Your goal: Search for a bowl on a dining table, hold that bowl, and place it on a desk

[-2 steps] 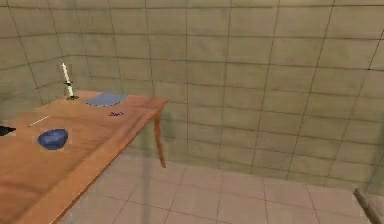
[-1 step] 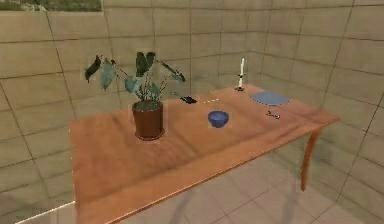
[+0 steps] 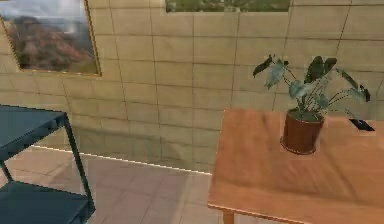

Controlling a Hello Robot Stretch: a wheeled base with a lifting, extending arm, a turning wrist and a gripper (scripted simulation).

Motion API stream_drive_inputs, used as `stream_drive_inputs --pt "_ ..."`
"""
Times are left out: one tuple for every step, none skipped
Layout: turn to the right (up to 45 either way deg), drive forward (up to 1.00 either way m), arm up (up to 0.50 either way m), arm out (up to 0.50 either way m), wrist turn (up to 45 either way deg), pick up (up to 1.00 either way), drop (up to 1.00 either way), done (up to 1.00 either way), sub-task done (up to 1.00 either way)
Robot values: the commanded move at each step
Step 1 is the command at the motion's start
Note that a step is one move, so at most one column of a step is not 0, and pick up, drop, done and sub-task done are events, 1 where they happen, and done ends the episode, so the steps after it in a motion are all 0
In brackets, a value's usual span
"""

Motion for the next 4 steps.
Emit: stream_drive_inputs --pt "-36.0 0.0 0.0 0.0 0.0 0.0 0.0 0.0 0.0" --pt "45.0 0.0 0.0 0.0 0.0 0.0 0.0 0.0 0.0" --pt "45.0 0.0 0.0 0.0 0.0 0.0 0.0 0.0 0.0" --pt "9.0 0.0 0.0 0.0 0.0 0.0 0.0 0.0 0.0"
